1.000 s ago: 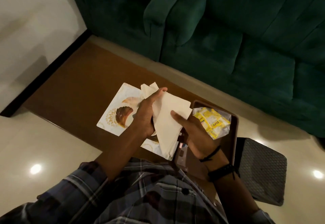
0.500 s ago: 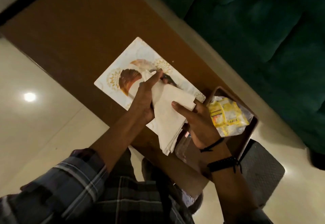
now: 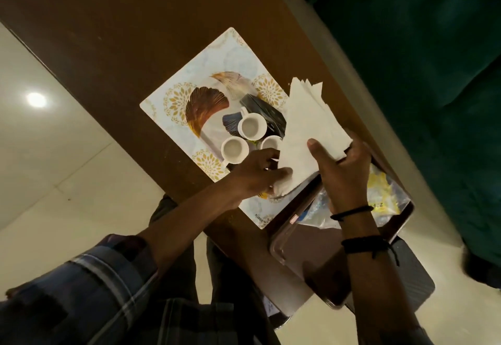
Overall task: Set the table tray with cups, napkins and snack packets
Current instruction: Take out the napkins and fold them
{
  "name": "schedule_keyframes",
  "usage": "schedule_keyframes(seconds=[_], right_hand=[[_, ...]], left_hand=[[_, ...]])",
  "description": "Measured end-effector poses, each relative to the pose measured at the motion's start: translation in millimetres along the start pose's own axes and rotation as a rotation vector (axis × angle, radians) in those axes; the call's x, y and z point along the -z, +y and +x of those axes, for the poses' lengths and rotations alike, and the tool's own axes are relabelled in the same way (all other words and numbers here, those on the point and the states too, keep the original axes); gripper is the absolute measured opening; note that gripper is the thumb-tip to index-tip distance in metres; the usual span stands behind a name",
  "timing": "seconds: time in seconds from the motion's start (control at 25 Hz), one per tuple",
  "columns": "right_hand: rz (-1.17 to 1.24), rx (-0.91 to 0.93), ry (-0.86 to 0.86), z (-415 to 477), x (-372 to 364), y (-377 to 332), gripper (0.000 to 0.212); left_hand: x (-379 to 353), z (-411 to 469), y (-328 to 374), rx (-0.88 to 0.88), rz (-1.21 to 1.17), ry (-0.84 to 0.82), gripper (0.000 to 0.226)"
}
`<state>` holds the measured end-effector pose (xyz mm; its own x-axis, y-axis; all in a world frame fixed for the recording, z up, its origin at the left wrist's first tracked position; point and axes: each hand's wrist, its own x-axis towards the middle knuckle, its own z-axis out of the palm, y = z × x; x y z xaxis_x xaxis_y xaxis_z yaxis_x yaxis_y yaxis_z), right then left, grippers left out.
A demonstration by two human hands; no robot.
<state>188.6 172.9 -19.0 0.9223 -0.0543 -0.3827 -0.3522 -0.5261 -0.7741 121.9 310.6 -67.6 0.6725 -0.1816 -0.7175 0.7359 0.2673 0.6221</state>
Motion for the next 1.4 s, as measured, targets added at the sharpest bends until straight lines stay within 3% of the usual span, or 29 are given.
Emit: schedule_keyframes(seconds=[0.12,0.2,0.32,0.36,0.44,0.56,0.64,0.76,0.92,1.4], right_hand=[[-0.069,0.071,-0.117,20,-8,-10,0.041],[-0.189,0.179,-0.184,31,-13,-15,0.034],[-0.494,0.410,-0.274,46,-16,-14,0.034],[-0.548,0.428,-0.328,49,-20,-13,0.036],[-0.592,0.455,-0.401,53,-28,-9,0.039],[-0.555,0.499,-0.371,57,-34,-1,0.040],[-0.516,0.444,-0.349,60,-31,9,0.046],[-0.585,0.345,-0.297,63,-27,31,0.050],[-0.635,0.367,-0.116,67,-28,46,0.030],[-0.586,0.264,-0.185,76,-62,79,0.049]], left_hand=[[8,20,1,0.032,-0.036,-0.063,0.045],[18,29,7,-0.049,0.001,0.036,0.071],[42,42,18,-0.486,0.509,0.431,0.109],[51,44,24,-0.641,0.725,0.486,0.109],[68,49,40,-0.766,1.108,0.422,0.091],[80,56,63,-0.739,1.292,0.343,0.036],[84,66,68,-0.623,1.205,0.301,0.025],[89,80,70,-0.668,1.104,0.190,0.024],[92,102,66,-0.685,1.201,0.071,0.029],[107,130,68,-0.667,1.459,-0.025,0.043]])
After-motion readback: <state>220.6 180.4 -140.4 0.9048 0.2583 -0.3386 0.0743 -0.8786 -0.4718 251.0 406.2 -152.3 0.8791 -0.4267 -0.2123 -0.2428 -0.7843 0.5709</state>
